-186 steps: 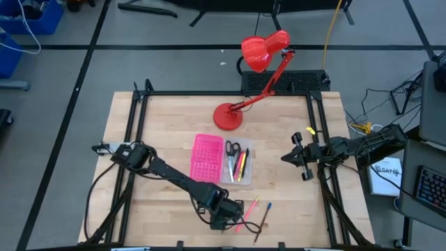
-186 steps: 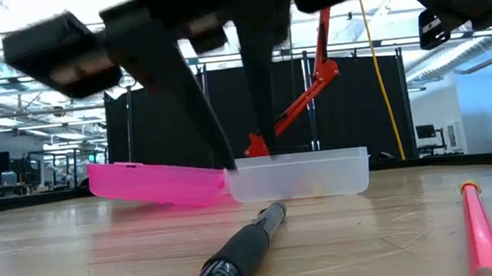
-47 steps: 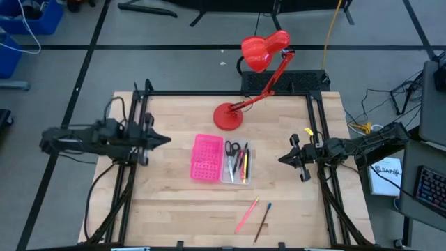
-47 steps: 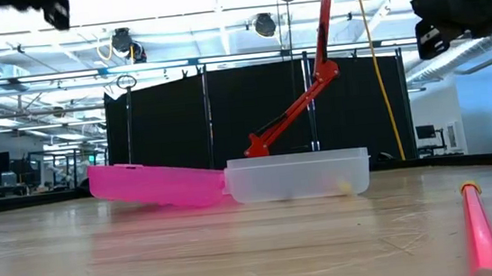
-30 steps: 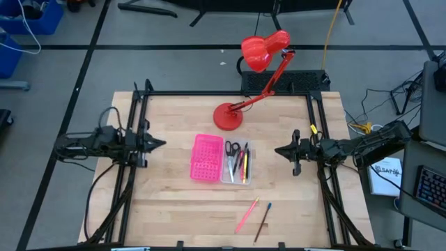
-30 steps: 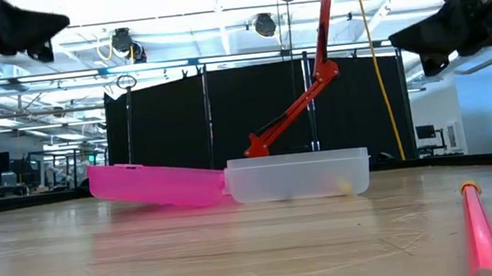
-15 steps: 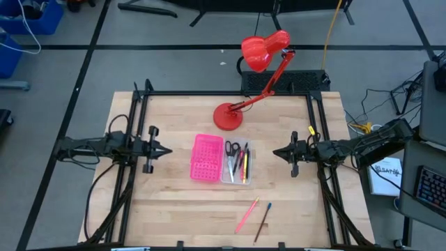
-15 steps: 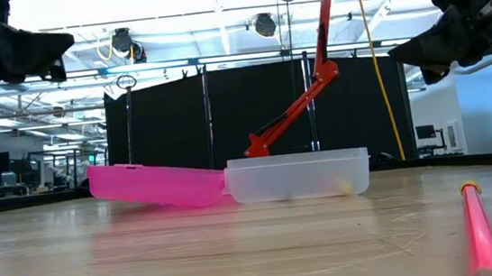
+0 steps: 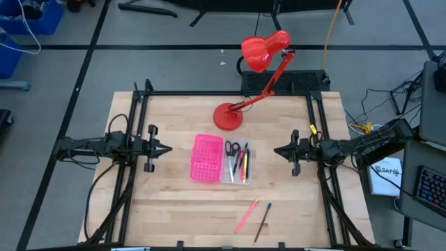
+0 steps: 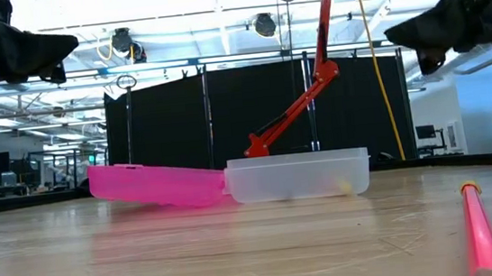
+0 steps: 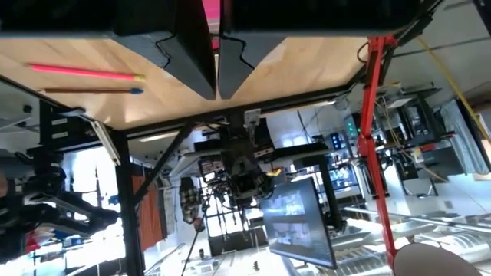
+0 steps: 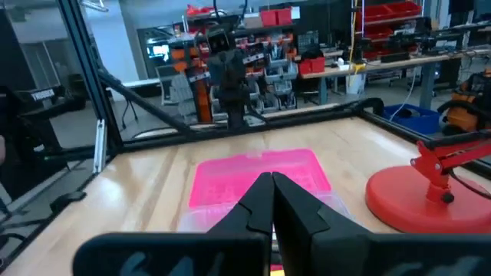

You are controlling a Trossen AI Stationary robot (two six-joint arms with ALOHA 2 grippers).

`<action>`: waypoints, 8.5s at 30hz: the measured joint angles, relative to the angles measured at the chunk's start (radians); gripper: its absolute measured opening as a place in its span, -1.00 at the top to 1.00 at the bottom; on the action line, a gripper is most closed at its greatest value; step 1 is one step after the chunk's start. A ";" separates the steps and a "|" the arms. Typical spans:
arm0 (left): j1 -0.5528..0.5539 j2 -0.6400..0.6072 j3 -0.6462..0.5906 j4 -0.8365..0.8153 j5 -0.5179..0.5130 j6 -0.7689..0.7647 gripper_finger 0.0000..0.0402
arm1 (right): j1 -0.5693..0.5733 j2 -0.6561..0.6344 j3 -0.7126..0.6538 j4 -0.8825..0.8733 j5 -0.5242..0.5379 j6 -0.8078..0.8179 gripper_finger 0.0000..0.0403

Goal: Pick & place school supplies into a supply box
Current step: Put the brown pencil into the pink supply box

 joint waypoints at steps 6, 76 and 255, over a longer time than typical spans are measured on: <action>0.000 0.000 0.000 0.004 0.000 0.005 0.96 | 0.040 0.095 0.220 -0.211 0.049 0.028 1.00; 0.000 0.001 0.001 0.132 0.000 -0.046 0.77 | 0.498 1.549 1.572 -1.414 -0.239 1.248 1.00; 0.000 0.001 0.001 0.024 0.001 -0.099 0.77 | -0.366 1.059 1.065 -0.960 -0.345 1.261 0.93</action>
